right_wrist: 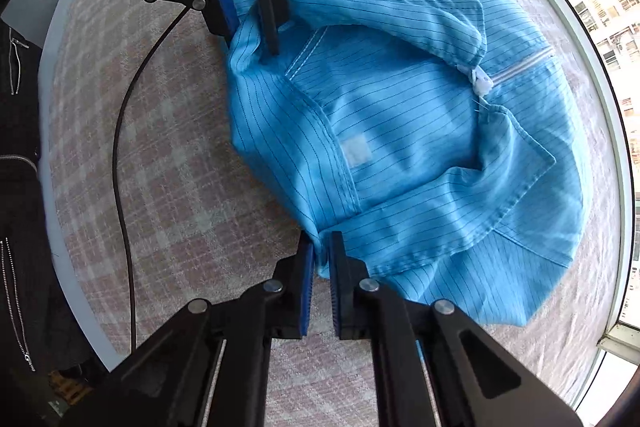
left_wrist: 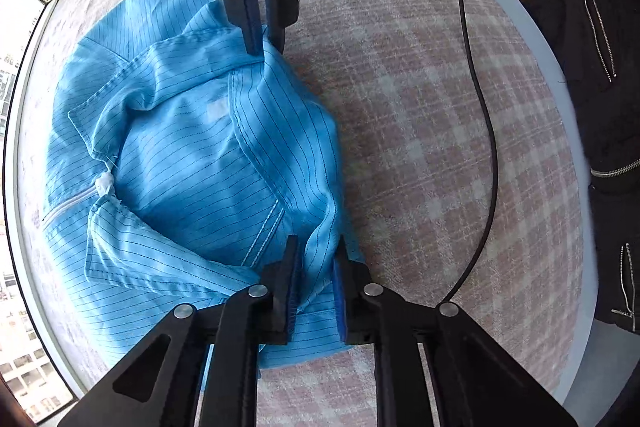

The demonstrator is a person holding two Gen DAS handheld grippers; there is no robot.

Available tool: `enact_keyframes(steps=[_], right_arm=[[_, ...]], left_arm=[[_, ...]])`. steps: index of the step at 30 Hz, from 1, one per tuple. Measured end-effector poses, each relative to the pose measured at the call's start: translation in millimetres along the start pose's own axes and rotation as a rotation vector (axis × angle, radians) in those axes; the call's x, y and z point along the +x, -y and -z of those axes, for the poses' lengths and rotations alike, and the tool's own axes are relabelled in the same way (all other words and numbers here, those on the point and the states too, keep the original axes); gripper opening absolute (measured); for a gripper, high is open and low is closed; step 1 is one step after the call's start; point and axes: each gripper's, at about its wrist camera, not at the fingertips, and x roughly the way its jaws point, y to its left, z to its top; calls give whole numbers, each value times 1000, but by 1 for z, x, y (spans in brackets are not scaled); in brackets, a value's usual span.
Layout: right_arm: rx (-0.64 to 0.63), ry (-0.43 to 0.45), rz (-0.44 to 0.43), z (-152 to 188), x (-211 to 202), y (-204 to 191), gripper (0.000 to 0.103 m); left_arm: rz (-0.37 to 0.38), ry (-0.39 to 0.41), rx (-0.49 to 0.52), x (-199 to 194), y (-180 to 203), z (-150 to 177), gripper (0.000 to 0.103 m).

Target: Fold clothes

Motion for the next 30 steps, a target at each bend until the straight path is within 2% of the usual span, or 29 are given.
enact_keyframes(steps=[6, 8, 9, 12, 15, 17, 19, 25, 27, 30], right_arm=[[159, 57, 74, 7, -10, 21, 10], [220, 155, 68, 15, -27, 17, 11], [261, 217, 44, 21, -36, 15, 11], [417, 387, -168, 37, -43, 9, 11], [491, 413, -284, 44, -20, -17, 11], [530, 405, -291, 40, -2, -20, 11], [578, 438, -299, 36, 6, -26, 11], [703, 568, -259, 26, -4, -11, 11], [716, 531, -208, 16, 0, -10, 11], [712, 469, -231, 21, -10, -8, 11]], left_arm=[[3, 26, -67, -3, 2, 6, 6], [8, 33, -72, -3, 6, 6, 6], [7, 32, -75, -3, 9, 6, 6], [-3, 30, -73, -2, 16, 5, 6], [-13, 35, -75, -6, 22, 2, 6], [-21, 45, -73, -10, 28, 0, 6], [-22, 48, -73, -14, 34, -1, 6], [-17, 51, -74, -16, 56, -2, 6], [-9, 66, -85, -16, 62, -4, 7], [2, 66, -86, -10, 74, -8, 7]])
